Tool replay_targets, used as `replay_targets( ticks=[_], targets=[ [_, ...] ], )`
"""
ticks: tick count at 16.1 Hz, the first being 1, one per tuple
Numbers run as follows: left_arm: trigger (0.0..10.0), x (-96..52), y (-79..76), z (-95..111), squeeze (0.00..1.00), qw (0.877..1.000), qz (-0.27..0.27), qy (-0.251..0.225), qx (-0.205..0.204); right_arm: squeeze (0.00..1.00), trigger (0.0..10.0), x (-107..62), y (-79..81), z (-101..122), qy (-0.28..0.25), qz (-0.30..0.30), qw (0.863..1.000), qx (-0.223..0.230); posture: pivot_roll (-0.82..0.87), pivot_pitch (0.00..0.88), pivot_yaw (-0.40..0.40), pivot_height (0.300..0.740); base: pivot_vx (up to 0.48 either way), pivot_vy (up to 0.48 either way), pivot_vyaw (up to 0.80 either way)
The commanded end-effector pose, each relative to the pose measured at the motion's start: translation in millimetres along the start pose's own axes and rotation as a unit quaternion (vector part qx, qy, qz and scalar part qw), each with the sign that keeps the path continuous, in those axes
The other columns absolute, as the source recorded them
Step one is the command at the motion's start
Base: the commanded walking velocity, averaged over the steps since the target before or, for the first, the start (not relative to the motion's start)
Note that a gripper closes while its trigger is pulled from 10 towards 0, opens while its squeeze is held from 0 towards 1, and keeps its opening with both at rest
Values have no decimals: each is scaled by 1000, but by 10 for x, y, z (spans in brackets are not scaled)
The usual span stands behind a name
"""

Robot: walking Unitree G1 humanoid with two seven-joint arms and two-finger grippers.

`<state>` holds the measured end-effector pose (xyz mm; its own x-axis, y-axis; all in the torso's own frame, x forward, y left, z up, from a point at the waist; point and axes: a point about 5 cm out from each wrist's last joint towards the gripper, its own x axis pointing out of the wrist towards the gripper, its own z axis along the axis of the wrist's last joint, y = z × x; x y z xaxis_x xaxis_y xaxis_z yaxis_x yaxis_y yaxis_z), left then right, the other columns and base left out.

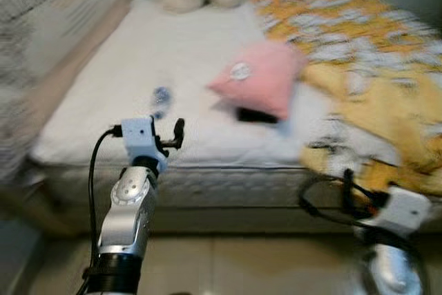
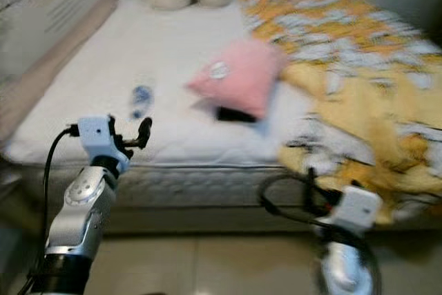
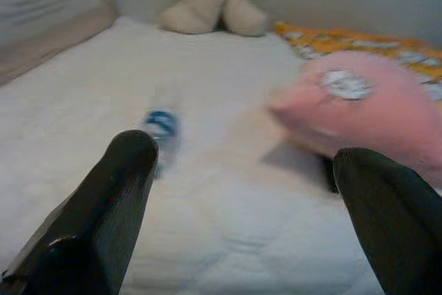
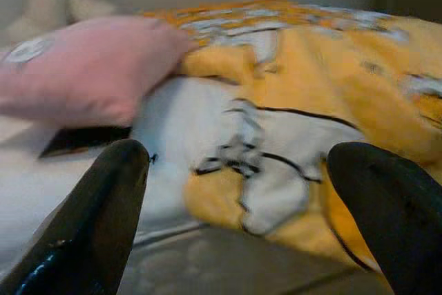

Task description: Clean up the room

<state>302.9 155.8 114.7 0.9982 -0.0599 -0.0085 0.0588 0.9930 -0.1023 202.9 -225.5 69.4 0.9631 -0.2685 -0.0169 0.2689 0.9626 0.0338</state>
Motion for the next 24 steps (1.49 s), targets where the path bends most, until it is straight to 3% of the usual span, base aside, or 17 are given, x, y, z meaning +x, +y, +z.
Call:
replay_targets(
  ticks=[1,2,4,5,6,9,11,16,21,22,23,24],
  targets=[
    [10000,-21,122,-18,0,1000,12,6,5,0,10000,73,114,70,-11,27,1000,-1,-136,0,41,740,304,371,0],
    [10000,-56,173,-26,0,1000,12,5,23,0,10000,86,127,117,-16,35,999,3,-127,0,30,740,300,375,0],
    [10000,-233,290,-25,0,997,1,-2,73,0,10000,-40,180,126,-7,93,995,-17,-116,0,16,740,296,377,0],
    [10000,-353,263,-57,0,995,-28,-2,99,0,10000,-150,173,109,4,114,993,-29,-113,0,10,740,296,379,0],
    [10000,-418,222,-116,0,995,-37,8,95,0,10000,-238,159,76,16,126,991,-38,-111,0,0,740,311,364,0],
    [10000,-279,-36,-38,0,992,-79,-19,102,0,10000,-209,160,36,21,127,991,-41,-122,0,3,740,435,94,0],
    [10000,-241,-109,-51,0,988,-104,-17,110,0,10000,-162,157,28,17,120,992,-45,-136,0,13,740,480,0,0],
    [10000,20,-135,-9,0,992,-89,-14,85,0,10000,-17,197,23,15,105,994,-33,-186,0,52,740,201,-160,0],
    [10000,83,-169,-50,0,995,-75,-8,57,0,10000,77,209,85,3,93,995,-32,-208,0,65,740,269,-395,0],
    [10000,88,-172,-97,0,997,-65,5,30,0,10000,101,214,114,1,97,995,-36,-209,0,65,740,270,-394,0],
    [10000,77,-151,-136,0,998,-59,12,21,0,10000,118,206,138,-2,99,994,-41,-209,0,62,740,270,-394,0],
    [10000,31,6,-233,0,999,-31,30,8,0,10000,145,157,185,-4,104,993,-55,-204,0,34,740,274,-390,0]
  ],
)
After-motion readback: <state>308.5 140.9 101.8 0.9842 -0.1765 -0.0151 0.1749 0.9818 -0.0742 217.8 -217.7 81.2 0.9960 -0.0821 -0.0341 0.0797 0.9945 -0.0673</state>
